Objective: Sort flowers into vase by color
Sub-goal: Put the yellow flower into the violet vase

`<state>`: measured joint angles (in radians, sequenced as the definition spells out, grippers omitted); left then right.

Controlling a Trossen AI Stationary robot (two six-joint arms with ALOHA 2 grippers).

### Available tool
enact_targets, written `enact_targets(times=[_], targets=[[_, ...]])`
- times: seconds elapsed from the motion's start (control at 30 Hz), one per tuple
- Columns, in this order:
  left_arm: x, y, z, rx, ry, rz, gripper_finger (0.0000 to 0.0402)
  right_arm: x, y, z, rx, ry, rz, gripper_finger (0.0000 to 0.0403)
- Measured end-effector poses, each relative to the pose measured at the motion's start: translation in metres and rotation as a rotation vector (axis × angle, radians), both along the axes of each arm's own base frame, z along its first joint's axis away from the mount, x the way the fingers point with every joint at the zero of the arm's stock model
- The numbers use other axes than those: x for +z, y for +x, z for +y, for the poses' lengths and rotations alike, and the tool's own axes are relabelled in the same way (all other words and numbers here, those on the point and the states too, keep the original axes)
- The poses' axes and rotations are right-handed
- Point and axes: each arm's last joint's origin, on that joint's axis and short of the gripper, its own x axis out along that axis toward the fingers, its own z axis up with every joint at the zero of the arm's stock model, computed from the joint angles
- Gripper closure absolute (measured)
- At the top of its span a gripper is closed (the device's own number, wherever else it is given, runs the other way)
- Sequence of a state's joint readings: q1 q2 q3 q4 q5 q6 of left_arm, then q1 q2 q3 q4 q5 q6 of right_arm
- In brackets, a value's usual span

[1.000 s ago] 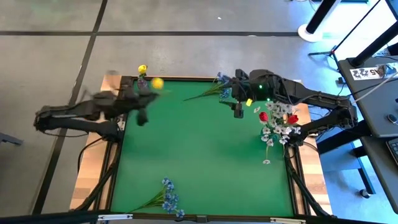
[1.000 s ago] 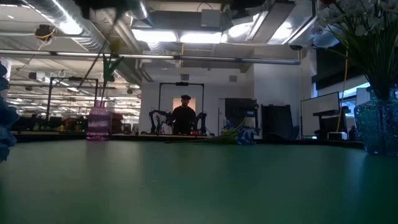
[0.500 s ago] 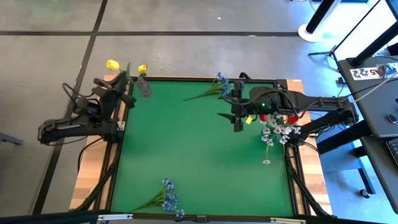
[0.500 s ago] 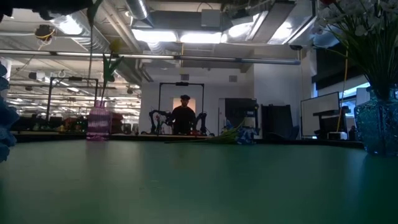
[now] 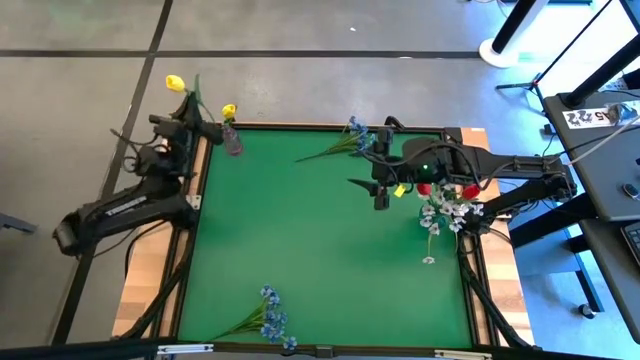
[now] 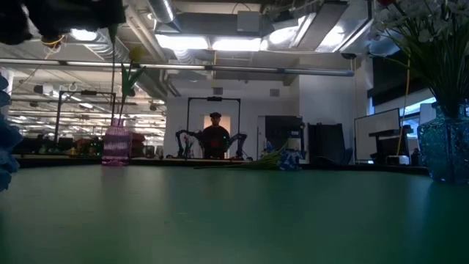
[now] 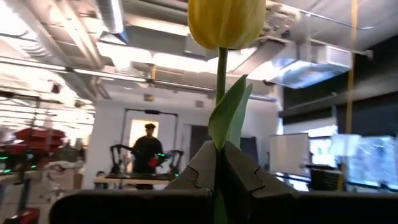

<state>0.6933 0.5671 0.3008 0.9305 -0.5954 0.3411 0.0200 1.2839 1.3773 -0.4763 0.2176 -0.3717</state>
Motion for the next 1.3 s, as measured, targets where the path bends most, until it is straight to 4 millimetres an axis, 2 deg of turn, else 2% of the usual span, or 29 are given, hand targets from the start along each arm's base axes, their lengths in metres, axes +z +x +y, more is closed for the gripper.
enact_targets(times=[0.17, 0.27, 0.53, 0.9, 1.03, 1.13, 1.3], targets=[[-0.013, 0.005, 0.030, -0.015, -0.061, -0.028, 0.0397, -0.003, -0.001, 0.000, -0.014, 0.034, 0.024, 0.0130], [-0.022, 0.006, 0.044, 0.050, -0.105, -0.021, 0.0397, -0.004, -0.002, 0.000, -0.019, 0.045, 0.033, 0.0130], [-0.016, 0.007, 0.040, 0.039, -0.054, -0.046, 0.0397, -0.007, -0.003, 0.001, 0.011, 0.061, 0.073, 0.0130], [-0.031, 0.020, 0.038, 0.008, -0.200, 0.038, 0.0397, -0.003, -0.005, -0.002, 0.054, 0.088, 0.041, 0.0130], [-0.038, 0.021, 0.040, 0.048, -0.265, 0.079, 0.0397, -0.003, -0.005, -0.003, 0.047, 0.090, 0.040, 0.0130], [-0.030, 0.020, 0.039, 0.063, -0.231, 0.057, 0.0397, -0.003, -0.005, -0.003, 0.050, 0.097, 0.040, 0.0130], [0.003, 0.018, 0.037, 0.086, -0.171, 0.059, 0.0397, -0.004, -0.005, -0.003, 0.043, 0.097, 0.048, 0.0130]])
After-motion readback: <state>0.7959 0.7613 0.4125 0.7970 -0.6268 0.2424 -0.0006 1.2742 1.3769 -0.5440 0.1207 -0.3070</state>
